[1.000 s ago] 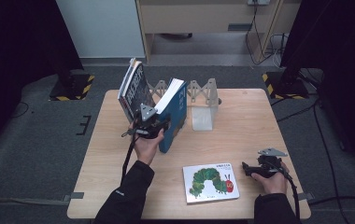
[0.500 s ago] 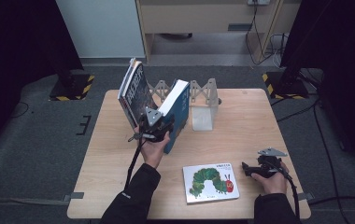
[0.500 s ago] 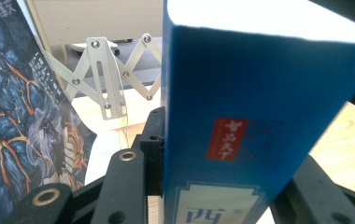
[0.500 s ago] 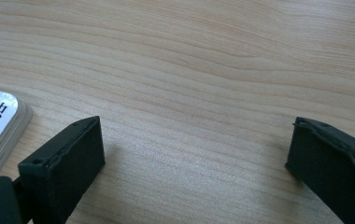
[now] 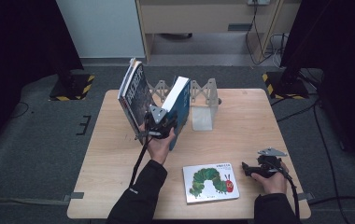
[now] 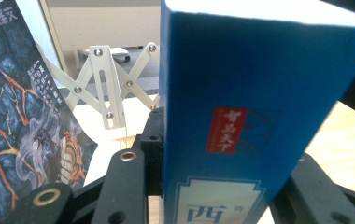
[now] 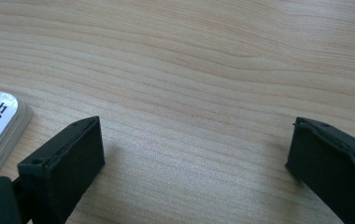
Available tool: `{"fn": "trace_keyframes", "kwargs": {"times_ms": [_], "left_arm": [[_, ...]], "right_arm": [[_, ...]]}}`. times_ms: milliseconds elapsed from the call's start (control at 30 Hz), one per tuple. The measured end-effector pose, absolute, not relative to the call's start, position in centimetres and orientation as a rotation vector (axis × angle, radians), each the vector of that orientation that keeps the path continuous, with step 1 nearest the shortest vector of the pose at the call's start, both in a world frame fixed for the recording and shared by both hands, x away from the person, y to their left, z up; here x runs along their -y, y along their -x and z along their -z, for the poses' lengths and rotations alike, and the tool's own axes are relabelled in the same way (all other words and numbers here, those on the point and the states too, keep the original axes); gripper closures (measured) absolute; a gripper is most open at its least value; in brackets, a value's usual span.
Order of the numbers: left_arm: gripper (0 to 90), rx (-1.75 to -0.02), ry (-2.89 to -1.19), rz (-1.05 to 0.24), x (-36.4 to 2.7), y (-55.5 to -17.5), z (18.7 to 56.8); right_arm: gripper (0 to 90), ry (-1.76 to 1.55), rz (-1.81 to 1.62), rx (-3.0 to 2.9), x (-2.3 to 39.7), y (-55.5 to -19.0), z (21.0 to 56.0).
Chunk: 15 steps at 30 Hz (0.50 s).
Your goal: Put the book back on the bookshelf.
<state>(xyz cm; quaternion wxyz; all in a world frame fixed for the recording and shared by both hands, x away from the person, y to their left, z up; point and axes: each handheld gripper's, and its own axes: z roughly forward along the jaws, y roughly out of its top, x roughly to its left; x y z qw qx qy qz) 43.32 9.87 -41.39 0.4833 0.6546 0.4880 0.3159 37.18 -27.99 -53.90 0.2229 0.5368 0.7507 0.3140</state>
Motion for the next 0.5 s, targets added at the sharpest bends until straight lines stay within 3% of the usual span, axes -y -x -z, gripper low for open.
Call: {"fn": "trace_keyframes", "kwargs": {"times_ms": [500], "left_arm": [[59.2,-1.213,-1.577,-0.76,-9.0,-46.0,41.4]], "right_arm": [[3.0,-1.49,-0.867,-2.074,27.9,-37.2,53.9]]}}
